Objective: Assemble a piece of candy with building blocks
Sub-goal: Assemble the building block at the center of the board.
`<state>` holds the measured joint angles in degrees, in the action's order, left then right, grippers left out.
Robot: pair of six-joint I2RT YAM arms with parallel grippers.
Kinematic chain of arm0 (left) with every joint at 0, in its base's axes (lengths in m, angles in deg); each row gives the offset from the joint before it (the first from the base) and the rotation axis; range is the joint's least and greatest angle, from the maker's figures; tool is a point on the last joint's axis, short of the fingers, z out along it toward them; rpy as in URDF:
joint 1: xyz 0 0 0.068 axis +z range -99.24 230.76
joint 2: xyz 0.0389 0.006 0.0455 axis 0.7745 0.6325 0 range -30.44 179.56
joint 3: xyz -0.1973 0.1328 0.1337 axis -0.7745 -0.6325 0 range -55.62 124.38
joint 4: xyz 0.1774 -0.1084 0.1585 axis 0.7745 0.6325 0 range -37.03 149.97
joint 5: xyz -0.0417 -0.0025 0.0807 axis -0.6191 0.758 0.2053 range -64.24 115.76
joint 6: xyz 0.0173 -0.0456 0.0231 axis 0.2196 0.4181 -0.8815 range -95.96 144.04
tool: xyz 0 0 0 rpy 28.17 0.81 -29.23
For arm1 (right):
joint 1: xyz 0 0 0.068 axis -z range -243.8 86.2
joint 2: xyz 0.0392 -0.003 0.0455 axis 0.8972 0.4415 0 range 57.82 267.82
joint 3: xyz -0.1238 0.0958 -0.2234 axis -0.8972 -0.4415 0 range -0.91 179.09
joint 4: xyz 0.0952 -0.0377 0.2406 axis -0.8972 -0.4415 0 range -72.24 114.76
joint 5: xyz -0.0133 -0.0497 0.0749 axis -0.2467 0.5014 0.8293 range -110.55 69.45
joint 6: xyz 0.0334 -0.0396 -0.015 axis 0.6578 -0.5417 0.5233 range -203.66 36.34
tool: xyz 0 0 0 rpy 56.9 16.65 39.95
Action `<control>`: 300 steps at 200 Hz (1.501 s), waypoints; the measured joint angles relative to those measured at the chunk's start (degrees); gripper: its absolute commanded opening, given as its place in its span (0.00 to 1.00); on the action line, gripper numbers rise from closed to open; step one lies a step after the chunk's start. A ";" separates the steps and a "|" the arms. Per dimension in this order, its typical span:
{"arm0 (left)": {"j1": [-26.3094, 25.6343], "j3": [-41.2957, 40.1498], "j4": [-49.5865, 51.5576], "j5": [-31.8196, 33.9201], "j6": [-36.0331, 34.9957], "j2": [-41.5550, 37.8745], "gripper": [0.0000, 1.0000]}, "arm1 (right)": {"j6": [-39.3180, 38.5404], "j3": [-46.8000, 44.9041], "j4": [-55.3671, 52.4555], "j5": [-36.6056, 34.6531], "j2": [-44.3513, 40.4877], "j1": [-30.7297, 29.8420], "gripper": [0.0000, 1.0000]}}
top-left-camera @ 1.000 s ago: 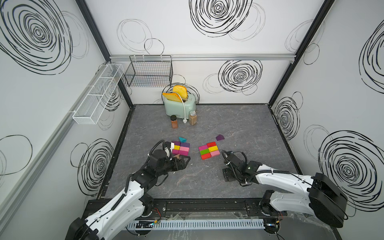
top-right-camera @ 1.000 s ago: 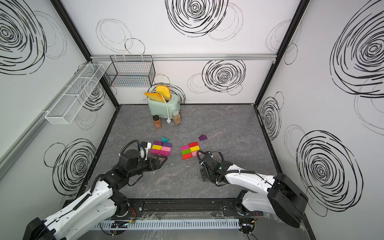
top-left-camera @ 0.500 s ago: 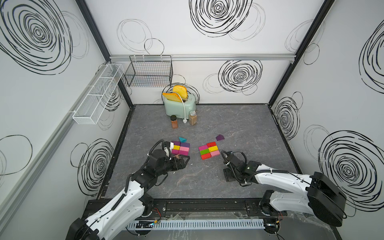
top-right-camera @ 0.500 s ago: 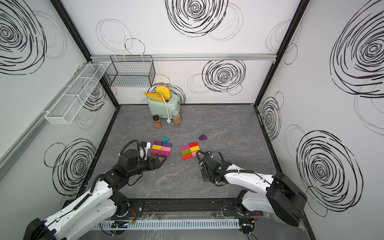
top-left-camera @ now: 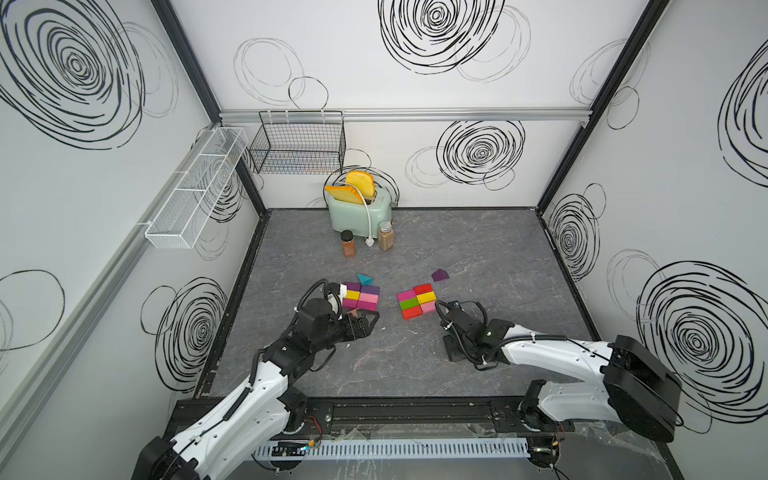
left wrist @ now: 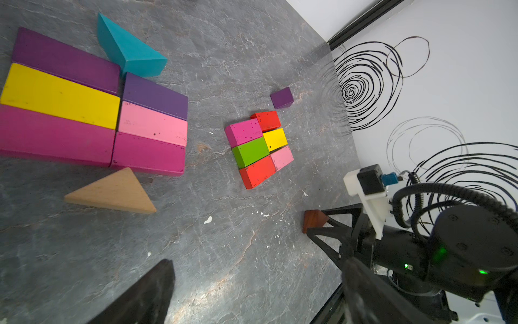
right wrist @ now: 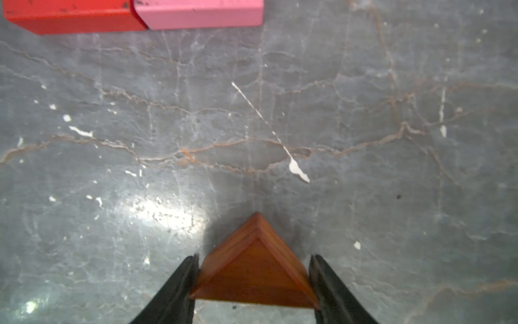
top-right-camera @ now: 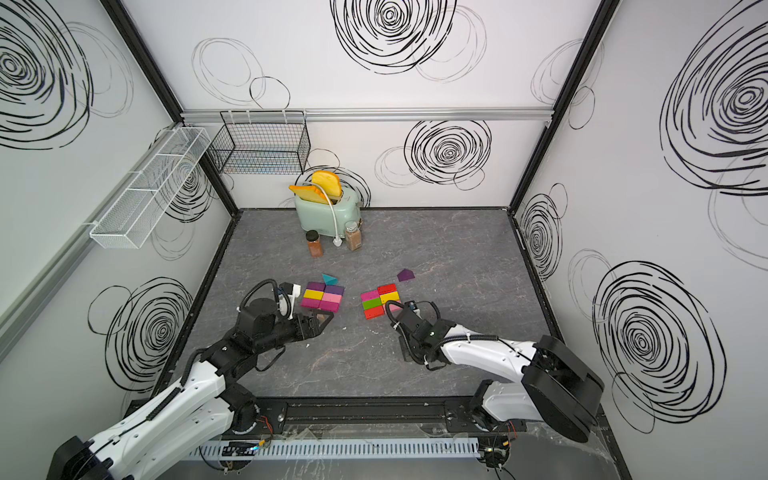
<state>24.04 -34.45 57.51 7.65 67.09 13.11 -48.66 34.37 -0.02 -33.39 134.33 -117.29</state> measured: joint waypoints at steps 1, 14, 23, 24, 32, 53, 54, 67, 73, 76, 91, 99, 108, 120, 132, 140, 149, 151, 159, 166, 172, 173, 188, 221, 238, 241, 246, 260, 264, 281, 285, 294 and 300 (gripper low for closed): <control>0.00 0.00 0.00 -0.02 0.00 0.00 0.98 | 0.00 0.11 0.04 0.00 0.15 0.00 0.60; 0.31 0.00 0.02 -0.02 0.00 -0.07 0.98 | -0.85 1.81 1.07 0.04 2.47 -0.02 0.59; 0.55 0.00 0.02 -0.02 0.00 -0.15 0.98 | -1.42 2.97 1.84 0.11 3.98 -0.02 0.59; 0.57 0.00 0.02 -0.02 0.00 -0.15 0.98 | -1.44 3.04 1.90 0.11 4.09 -0.02 0.59; 0.66 0.00 0.02 0.00 -0.02 -0.17 0.98 | -1.92 4.02 2.51 0.17 5.33 -0.02 0.59; 0.81 0.00 0.02 -0.02 -0.02 -0.17 0.98 | -2.97 6.82 3.72 0.39 8.57 -0.02 0.59; 0.81 0.00 0.04 -0.02 -0.02 -0.17 0.98 | -2.99 6.88 3.74 0.44 8.66 -0.02 0.59; 0.81 0.00 0.02 -0.02 -0.02 -0.17 0.98 | -3.45 8.13 5.03 0.70 10.23 -0.02 0.59; 0.81 0.00 0.04 -0.02 -0.02 -0.17 0.98 | -3.54 8.41 5.66 0.81 10.75 -0.04 0.59; 0.81 0.00 0.04 -0.02 -0.02 -0.17 0.98 | -3.61 8.57 5.99 0.92 11.04 -0.04 0.59; 0.81 0.00 0.02 -0.04 -0.02 -0.15 0.98 | -3.82 9.11 6.80 0.92 12.07 -0.07 0.59; 0.81 0.00 0.04 -0.04 -0.04 -0.15 0.98 | -4.02 9.51 7.19 0.94 12.55 -0.07 0.59; 0.81 0.00 0.04 -0.04 -0.04 -0.15 0.98 | -4.24 10.21 7.32 0.94 13.31 -0.04 0.59; 0.81 0.00 0.04 -0.04 -0.07 -0.15 0.98 | -4.55 11.32 7.45 0.92 14.45 0.00 0.59; 0.79 0.00 0.04 -0.04 -0.04 -0.13 0.98 | -4.68 12.17 7.85 0.98 15.30 0.04 0.59; 0.72 0.00 0.04 -0.07 -0.04 -0.11 0.98 | -4.76 12.35 8.24 1.05 15.61 0.07 0.59; 0.57 0.00 0.04 -0.04 -0.04 -0.09 0.98 | -4.81 12.44 8.55 1.09 15.74 0.07 0.59; 0.52 0.00 0.04 -0.07 -0.04 -0.09 0.98 | -4.81 12.46 8.59 1.11 15.76 0.07 0.59; 0.46 0.00 0.04 -0.04 -0.07 -0.07 0.98 | -4.81 12.52 8.70 1.16 15.87 0.07 0.59; 0.39 0.00 0.04 -0.04 -0.07 -0.07 0.98 | -4.81 12.61 8.74 1.22 15.93 0.07 0.59; 0.35 0.00 0.04 -0.07 -0.07 -0.07 0.98 | -4.81 12.74 8.76 1.31 16.04 0.07 0.59; 0.35 0.00 0.04 -0.04 -0.07 -0.07 0.98 | -4.81 12.74 8.76 1.31 16.06 0.07 0.59; 0.28 0.00 0.04 -0.04 -0.07 -0.04 0.98 | -4.79 13.09 8.85 1.36 16.41 0.07 0.59; 0.09 0.00 0.04 -0.04 -0.09 -0.04 0.98 | -4.79 13.84 8.96 1.33 17.18 0.07 0.60; 0.04 0.00 0.04 -0.04 -0.13 -0.04 0.98 | -4.68 14.05 8.96 1.31 17.35 0.07 0.61; 0.02 0.00 0.04 -0.04 -0.15 -0.04 0.98 | -4.61 14.05 8.96 1.31 17.35 0.07 0.61; 0.02 0.00 0.04 -0.04 -0.17 -0.04 0.98 | -4.55 14.05 8.94 1.29 17.35 0.07 0.61; -0.02 0.00 0.04 -0.04 -0.17 -0.04 0.98 | -4.48 14.05 8.94 1.27 17.35 0.07 0.62; -0.07 0.00 0.04 -0.04 -0.20 -0.04 0.98 | -4.42 14.05 8.94 1.27 17.35 0.07 0.62; -0.17 0.00 0.04 -0.04 -0.20 -0.04 0.98 | -4.31 14.05 8.87 1.05 17.35 0.07 0.62; -0.17 0.00 0.04 -0.04 -0.20 -0.02 0.98 | -4.28 14.05 8.83 0.98 17.35 0.07 0.63; -0.17 0.00 0.04 -0.04 -0.20 -0.02 0.98 | -4.15 14.05 8.79 0.85 17.35 0.07 0.63; -0.17 0.00 0.04 -0.04 -0.20 -0.02 0.98 | -4.13 14.05 8.72 0.79 17.35 0.07 0.64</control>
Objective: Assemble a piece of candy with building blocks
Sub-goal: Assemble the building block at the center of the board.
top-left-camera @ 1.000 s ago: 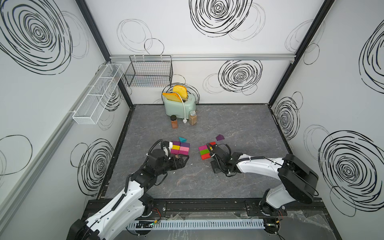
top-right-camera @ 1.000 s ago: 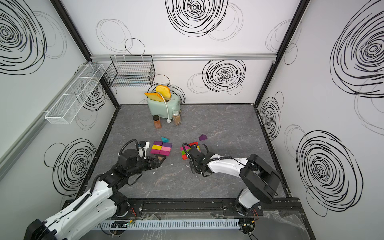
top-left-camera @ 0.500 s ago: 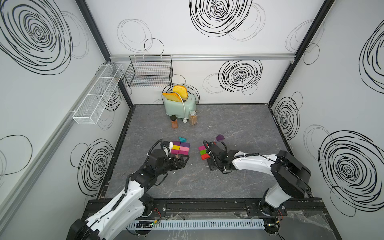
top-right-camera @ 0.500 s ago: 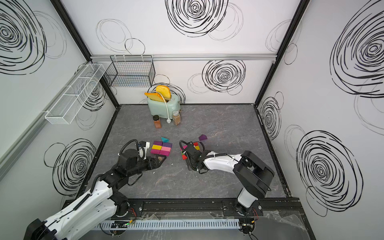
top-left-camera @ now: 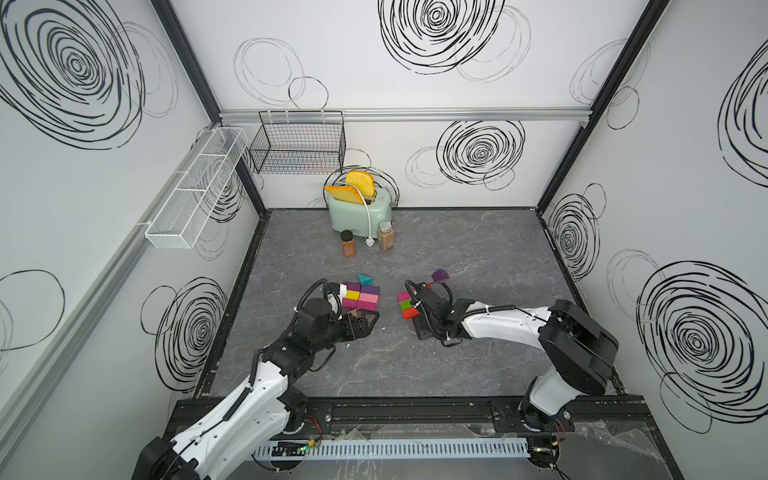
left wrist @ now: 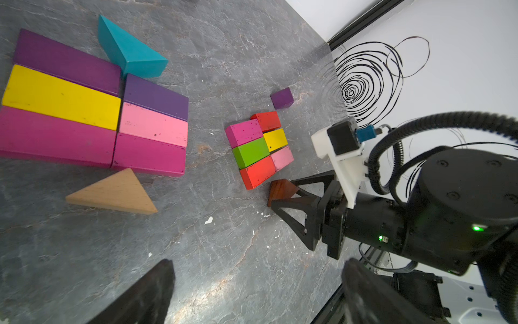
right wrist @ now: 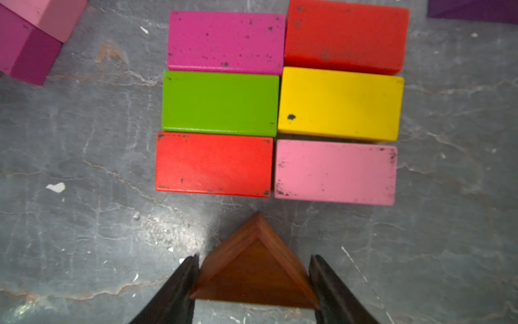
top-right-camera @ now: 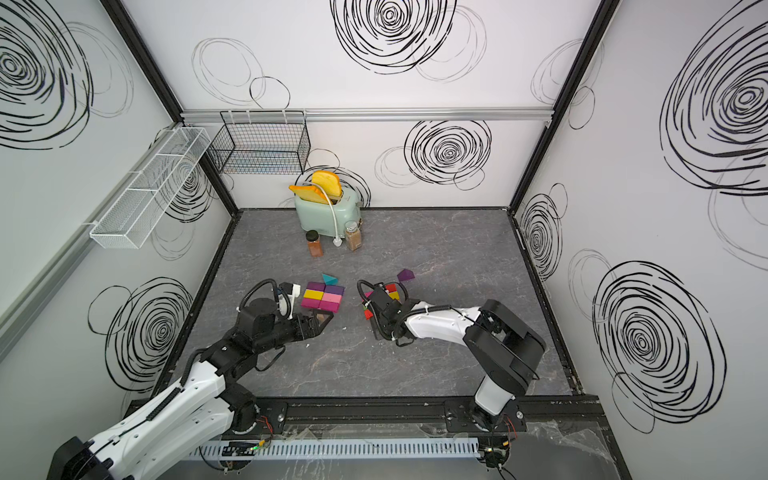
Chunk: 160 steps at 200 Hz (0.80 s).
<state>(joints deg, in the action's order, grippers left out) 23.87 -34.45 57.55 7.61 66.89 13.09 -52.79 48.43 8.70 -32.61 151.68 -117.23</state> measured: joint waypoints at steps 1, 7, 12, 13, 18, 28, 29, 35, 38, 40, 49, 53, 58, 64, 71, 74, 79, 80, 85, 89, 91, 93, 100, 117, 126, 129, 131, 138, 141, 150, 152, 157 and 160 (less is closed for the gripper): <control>0.00 0.00 0.00 0.00 0.00 0.00 0.98 | 0.00 0.00 0.00 0.00 0.00 0.00 0.64; 0.00 0.00 0.00 0.00 0.00 0.00 0.98 | 0.07 0.00 -0.04 -0.04 0.00 0.00 0.65; 0.00 0.00 0.00 0.00 0.00 0.00 0.98 | 0.13 0.00 -0.07 -0.09 0.00 0.00 0.66; -0.02 0.00 0.00 0.00 0.00 0.00 0.98 | 0.17 0.00 -0.07 -0.09 0.00 0.00 0.67; -0.02 0.00 0.00 0.00 0.00 0.00 0.98 | 0.17 0.00 -0.13 -0.15 0.00 0.00 0.68; -0.07 0.00 0.00 0.00 0.00 0.02 0.98 | 0.55 0.00 -0.20 -0.28 0.00 0.00 0.71; -0.07 0.00 0.00 0.00 0.00 0.02 0.98 | 0.59 0.00 -0.20 -0.28 0.00 0.00 0.71; -0.09 0.00 0.00 0.00 0.00 0.04 0.98 | 0.59 0.00 -0.20 -0.42 -0.02 0.00 0.71; -0.09 0.00 0.00 0.00 0.00 0.04 0.98 | 0.59 0.00 -0.20 -0.44 -0.02 0.00 0.72; -0.09 0.00 0.00 0.00 0.00 0.04 0.98 | 0.61 0.00 -0.20 -0.44 -0.02 0.00 0.72; -0.11 0.00 0.00 0.00 0.00 0.04 0.98 | 0.63 0.00 -0.20 -0.55 -0.07 0.00 0.73; -0.11 0.00 0.00 0.00 0.00 0.04 0.98 | 0.66 0.00 -0.20 -0.59 -0.09 -0.02 0.74; -0.11 0.00 0.00 0.00 0.00 0.07 0.98 | 0.61 0.02 -0.22 -0.63 -0.11 -0.02 0.74; -0.11 0.00 0.00 0.02 -0.02 0.09 0.98 | 0.63 0.00 -0.22 -0.70 -0.15 -0.02 0.75; -0.11 0.00 0.00 0.02 0.00 0.13 0.98 | 0.70 0.02 -0.24 -0.83 -0.24 -0.02 0.77; -0.11 0.00 0.00 0.02 -0.02 0.15 0.98 | 0.81 0.02 -0.24 -0.85 -0.31 -0.02 0.78; -0.11 0.00 0.00 0.02 -0.02 0.20 0.98 | 0.85 0.02 -0.26 -0.90 -0.48 -0.02 0.79; -0.11 0.00 0.00 0.04 -0.04 0.20 0.98 | 0.87 0.02 -0.26 -0.90 -0.55 -0.02 0.80; -0.11 0.00 0.00 0.04 -0.04 0.24 0.98 | 0.87 0.02 -0.35 -0.90 -0.76 -0.02 0.81; -0.11 0.00 0.00 0.04 -0.07 0.26 0.98 | 1.01 0.02 -0.37 -0.92 -1.07 -0.02 0.83; -0.11 0.00 0.00 0.04 -0.07 0.26 0.98 | 0.96 0.02 -0.42 -0.94 -1.27 -0.02 0.83; -0.11 0.00 0.00 0.07 -0.09 0.26 0.98 | 0.96 0.04 -0.48 -0.94 -1.42 -0.02 0.84; -0.11 0.00 0.00 0.09 -0.13 0.26 0.98 | 1.14 0.11 -0.68 -0.96 -2.23 -0.04 0.85; -0.11 0.00 0.02 0.11 -0.37 0.31 0.98 | 1.29 0.98 -2.47 -1.22 -4.83 -0.17 0.88; -0.11 0.02 0.07 0.13 -0.50 0.31 0.98 | 1.55 1.70 -3.87 -1.57 -6.58 -0.26 0.90; -0.11 0.02 0.09 0.15 -0.59 0.31 0.98 | 1.64 1.90 -4.20 -1.79 -7.30 -0.31 0.91; -0.11 0.02 0.09 0.15 -0.63 0.31 0.98 | 1.62 2.08 -4.57 -1.88 -7.87 -0.33 0.92; -0.11 0.11 0.26 0.17 -0.87 0.31 0.98 | 1.73 2.54 -5.55 -2.40 -9.55 -0.33 0.94; -0.11 0.17 0.39 0.20 -1.01 0.31 0.98 | 1.88 2.71 -5.97 -2.69 -10.54 -0.28 0.94; -0.11 0.48 0.92 0.24 -1.40 0.28 0.98 | 1.53 3.06 -6.88 -3.21 -13.14 0.33 0.95; -0.11 0.63 1.07 0.24 -1.49 0.31 0.98 | 1.29 3.19 -7.13 -3.21 -13.88 0.52 0.95; -0.11 0.94 1.55 0.24 -1.73 0.31 0.98 | 0.70 3.45 -7.54 -2.84 -15.19 1.40 0.95; -0.11 1.11 1.66 0.26 -1.86 0.31 0.98 | 0.33 3.61 -7.63 -2.86 -15.96 2.14 0.95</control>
<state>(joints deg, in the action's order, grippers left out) 23.76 -33.34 59.21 7.87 65.03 13.40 -52.46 52.03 1.07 -35.47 135.73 -115.09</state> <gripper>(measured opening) 0.978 0.949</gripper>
